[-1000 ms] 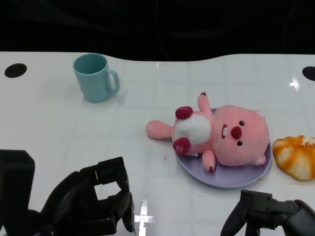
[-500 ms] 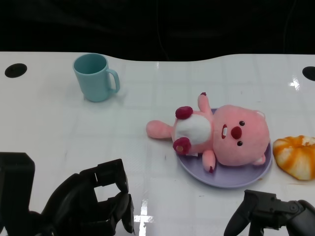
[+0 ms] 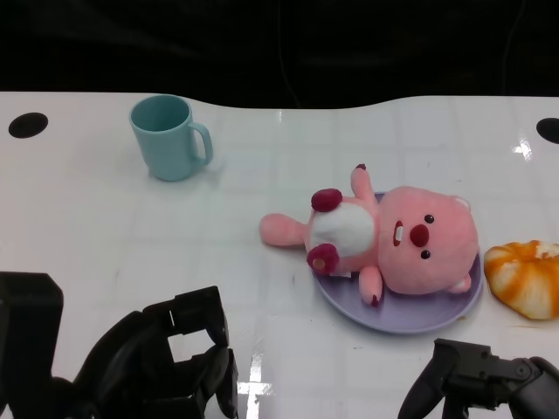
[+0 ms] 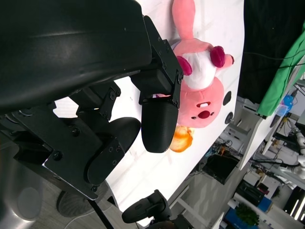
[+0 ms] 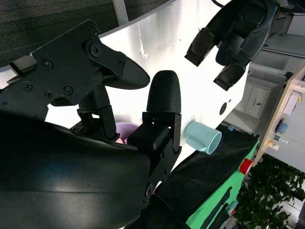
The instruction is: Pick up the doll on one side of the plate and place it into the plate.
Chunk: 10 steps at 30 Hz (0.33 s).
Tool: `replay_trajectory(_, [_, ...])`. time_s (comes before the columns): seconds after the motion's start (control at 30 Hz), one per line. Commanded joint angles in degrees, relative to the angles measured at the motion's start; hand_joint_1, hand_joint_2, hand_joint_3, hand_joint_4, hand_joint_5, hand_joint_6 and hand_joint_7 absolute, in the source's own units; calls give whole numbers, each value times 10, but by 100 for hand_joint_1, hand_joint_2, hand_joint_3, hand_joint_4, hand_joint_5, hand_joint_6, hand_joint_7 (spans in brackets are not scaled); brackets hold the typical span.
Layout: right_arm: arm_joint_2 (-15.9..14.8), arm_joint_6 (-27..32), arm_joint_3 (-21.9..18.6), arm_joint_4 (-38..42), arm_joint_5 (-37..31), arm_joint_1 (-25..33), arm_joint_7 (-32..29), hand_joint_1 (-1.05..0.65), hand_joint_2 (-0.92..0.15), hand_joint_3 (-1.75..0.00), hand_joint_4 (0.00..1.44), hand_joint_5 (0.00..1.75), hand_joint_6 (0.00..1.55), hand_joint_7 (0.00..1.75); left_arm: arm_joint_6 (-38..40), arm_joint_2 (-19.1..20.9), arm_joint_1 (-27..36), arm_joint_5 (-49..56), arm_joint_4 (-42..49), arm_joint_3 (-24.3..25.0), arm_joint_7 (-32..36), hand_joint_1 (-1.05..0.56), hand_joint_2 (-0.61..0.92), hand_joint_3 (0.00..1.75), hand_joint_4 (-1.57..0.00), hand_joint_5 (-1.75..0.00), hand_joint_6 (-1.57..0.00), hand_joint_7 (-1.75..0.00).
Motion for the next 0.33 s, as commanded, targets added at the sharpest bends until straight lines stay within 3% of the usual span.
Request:
replay_trajectory(0.03, [-7, 0, -4, -7, 1, 1, 1, -5, -53, -107, 69, 164, 64, 121, 7, 9, 5, -8, -4, 1, 1, -16, 36, 147, -90, -175, -70, -175])
replay_trajectory(0.33, [-6, 4, -3, -10, 0, 2, 1, -5, -52, -110, 69, 164, 64, 121, 12, 15, 5, -1, -6, -4, 0, -16, 38, 145, -87, -175, -68, -175])
